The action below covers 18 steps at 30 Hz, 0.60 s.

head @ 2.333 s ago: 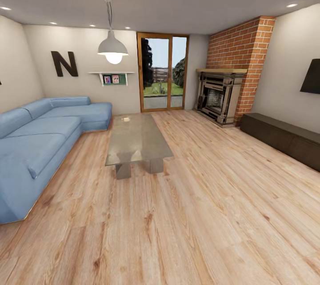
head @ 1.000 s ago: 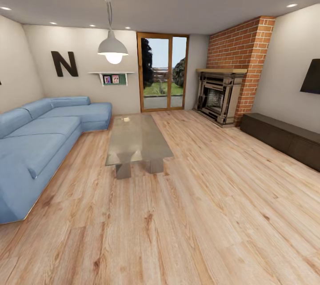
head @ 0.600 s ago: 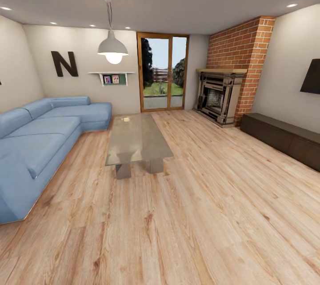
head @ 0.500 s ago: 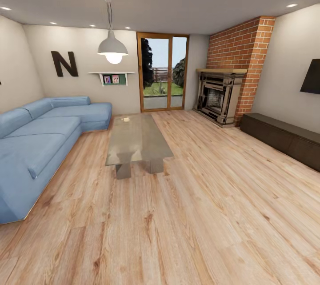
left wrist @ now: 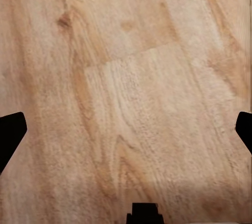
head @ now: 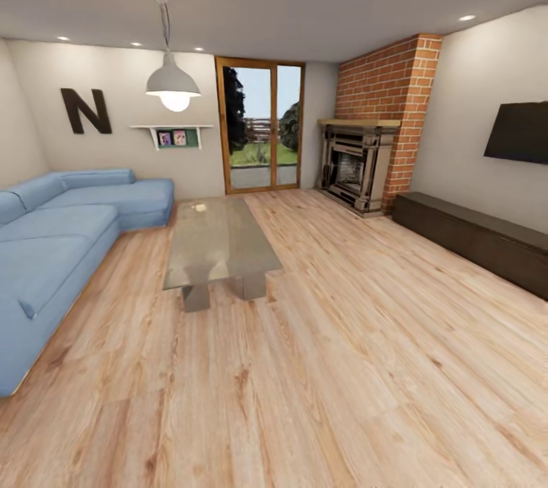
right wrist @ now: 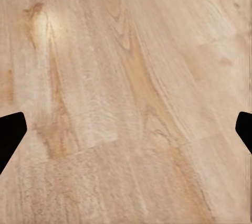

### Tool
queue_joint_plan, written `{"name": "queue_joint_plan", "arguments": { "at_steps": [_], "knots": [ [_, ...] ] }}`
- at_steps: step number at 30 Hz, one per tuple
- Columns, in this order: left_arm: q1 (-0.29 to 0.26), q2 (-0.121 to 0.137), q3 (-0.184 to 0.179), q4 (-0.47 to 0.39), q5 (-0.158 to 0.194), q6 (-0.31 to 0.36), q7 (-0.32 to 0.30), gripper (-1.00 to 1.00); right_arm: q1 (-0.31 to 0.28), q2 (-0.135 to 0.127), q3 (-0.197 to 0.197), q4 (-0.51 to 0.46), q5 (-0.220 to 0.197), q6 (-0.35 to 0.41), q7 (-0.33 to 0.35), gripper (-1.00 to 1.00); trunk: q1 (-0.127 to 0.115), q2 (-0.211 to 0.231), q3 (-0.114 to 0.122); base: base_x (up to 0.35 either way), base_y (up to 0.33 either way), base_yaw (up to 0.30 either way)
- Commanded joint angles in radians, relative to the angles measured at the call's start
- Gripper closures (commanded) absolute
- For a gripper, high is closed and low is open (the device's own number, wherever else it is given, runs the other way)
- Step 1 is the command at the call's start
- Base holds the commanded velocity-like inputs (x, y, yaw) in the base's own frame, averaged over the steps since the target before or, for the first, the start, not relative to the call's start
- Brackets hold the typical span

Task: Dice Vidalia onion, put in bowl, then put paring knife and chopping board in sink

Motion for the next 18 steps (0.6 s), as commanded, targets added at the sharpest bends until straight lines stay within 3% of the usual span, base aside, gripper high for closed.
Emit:
{"name": "queue_joint_plan", "arguments": {
  "at_steps": [1, 18],
  "knots": [
    [0.0, 0.0, 0.001, 0.0, 0.0, -0.003, 0.0, -1.0, 0.0, 0.0, 0.001, 0.0, 0.0, -0.005, 0.0, -1.0, 0.0, 0.0, 0.0, 0.0, 0.0, -0.247],
    [0.0, 0.0, 0.001, 0.0, 0.0, -0.002, 0.001, -1.0, 0.0, 0.0, 0.001, 0.0, 0.0, -0.021, 0.0, -1.0, 0.0, 0.0, 0.012, 0.001, -0.005, -0.253]
  ]
}}
